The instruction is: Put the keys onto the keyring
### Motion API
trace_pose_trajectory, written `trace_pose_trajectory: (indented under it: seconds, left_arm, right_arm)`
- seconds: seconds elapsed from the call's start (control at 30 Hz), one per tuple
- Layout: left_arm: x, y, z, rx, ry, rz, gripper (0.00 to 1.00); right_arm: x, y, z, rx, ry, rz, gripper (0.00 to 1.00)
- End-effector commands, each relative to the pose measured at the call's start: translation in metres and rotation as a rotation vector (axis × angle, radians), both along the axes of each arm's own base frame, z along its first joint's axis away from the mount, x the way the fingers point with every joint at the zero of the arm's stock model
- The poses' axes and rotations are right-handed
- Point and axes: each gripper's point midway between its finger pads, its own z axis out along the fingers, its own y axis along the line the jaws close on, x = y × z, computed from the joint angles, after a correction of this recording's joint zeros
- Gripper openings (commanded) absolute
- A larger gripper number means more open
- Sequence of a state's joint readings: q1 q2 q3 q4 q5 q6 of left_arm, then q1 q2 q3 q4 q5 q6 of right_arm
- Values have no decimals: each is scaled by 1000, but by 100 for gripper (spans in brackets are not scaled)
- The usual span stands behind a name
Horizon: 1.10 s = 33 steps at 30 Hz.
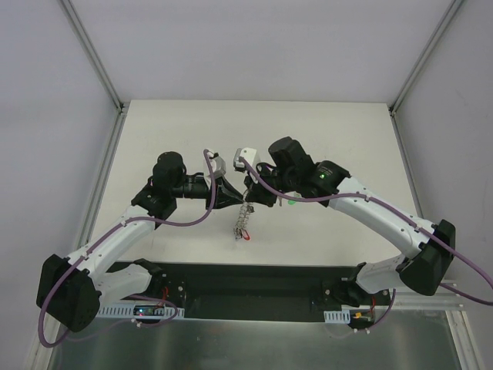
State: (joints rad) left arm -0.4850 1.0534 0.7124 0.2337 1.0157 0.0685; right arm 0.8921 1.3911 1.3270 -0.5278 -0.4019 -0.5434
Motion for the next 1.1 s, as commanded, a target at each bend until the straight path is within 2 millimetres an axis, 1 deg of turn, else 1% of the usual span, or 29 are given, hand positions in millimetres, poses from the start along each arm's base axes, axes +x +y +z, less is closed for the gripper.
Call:
trace_pose_trajectory:
  seconds: [0.0, 0.13, 0.3, 0.37, 0.4, 0.43, 0.5, 0.57, 0.6, 0.63, 0.67, 0.7, 0.73, 0.77, 0.8, 0.83, 0.87, 0.9, 0.93, 0.97, 1.0, 1.03, 1.07]
  left_arm:
    - [-5, -4, 15, -29, -50, -54, 16]
    - [-6, -4, 15, -28, -44, -60, 13]
    - [-5, -5, 16, -28, -42, -60, 11]
    - [-5, -5, 17, -30, -45, -61, 6]
    - [-5, -5, 16, -30, -45, -63, 2]
    - [-4, -5, 17, -29, -47, -61, 0]
    - [-4, -5, 17, -29, -53, -57, 0]
    - [-1, -5, 16, -25, -56, -43, 0]
    - [0, -4, 16, -23, -65, -32, 0]
    - [7, -3, 14, -14, -71, 11, 0]
    - [10, -2, 11, -7, -71, 35, 0]
    - [14, 0, 11, -6, -83, 60, 0]
    - [23, 2, 7, 8, -89, 115, 0]
    - [27, 4, 5, 13, -96, 140, 0]
    - [31, 5, 8, 7, -116, 169, 0]
    - [36, 8, 7, 9, -122, 198, 0]
    - [43, 11, 7, 15, -131, 240, 0]
    - [46, 13, 8, 15, -138, 255, 0]
    - [50, 17, 10, 16, -144, 276, 0]
    - [54, 19, 10, 19, -150, 297, 0]
    - [57, 21, 11, 20, -156, 312, 0]
    - [61, 23, 11, 18, -165, 330, 0]
    - [64, 26, 11, 14, -165, 355, 0]
  right_arm:
    - [-1, 6, 38, 108, -86, 26, 1]
    - [-2, 5, 39, 107, -89, 24, 1]
    - [-3, 5, 39, 109, -87, 27, 1]
    - [-3, 5, 39, 110, -90, 30, 1]
    - [-2, 5, 39, 109, -89, 29, 1]
    - [-3, 5, 37, 107, -86, 28, 1]
    - [-2, 4, 36, 103, -83, 22, 2]
    - [0, 3, 35, 107, -77, -8, 13]
    - [1, 3, 36, 115, -79, -18, 23]
    - [5, 3, 39, 131, -89, -41, 48]
    - [5, 0, 40, 146, -78, -66, 55]
    - [7, -2, 42, 155, -80, -86, 60]
    - [15, -6, 44, 164, -92, -134, 68]
    - [17, -13, 47, 173, -95, -172, 71]
    - [19, -17, 47, 178, -83, -210, 74]
    - [28, -26, 47, 177, -90, -265, 77]
    - [31, -32, 48, 182, -89, -302, 79]
    - [31, -40, 47, 195, -74, -345, 81]
    - [39, -50, 48, 207, -82, -394, 86]
    - [42, -57, 48, 217, -75, -429, 90]
    - [41, -66, 44, 232, -54, -476, 93]
    - [51, -77, 44, 243, -56, -542, 98]
    - [54, -84, 42, 246, -51, -578, 100]
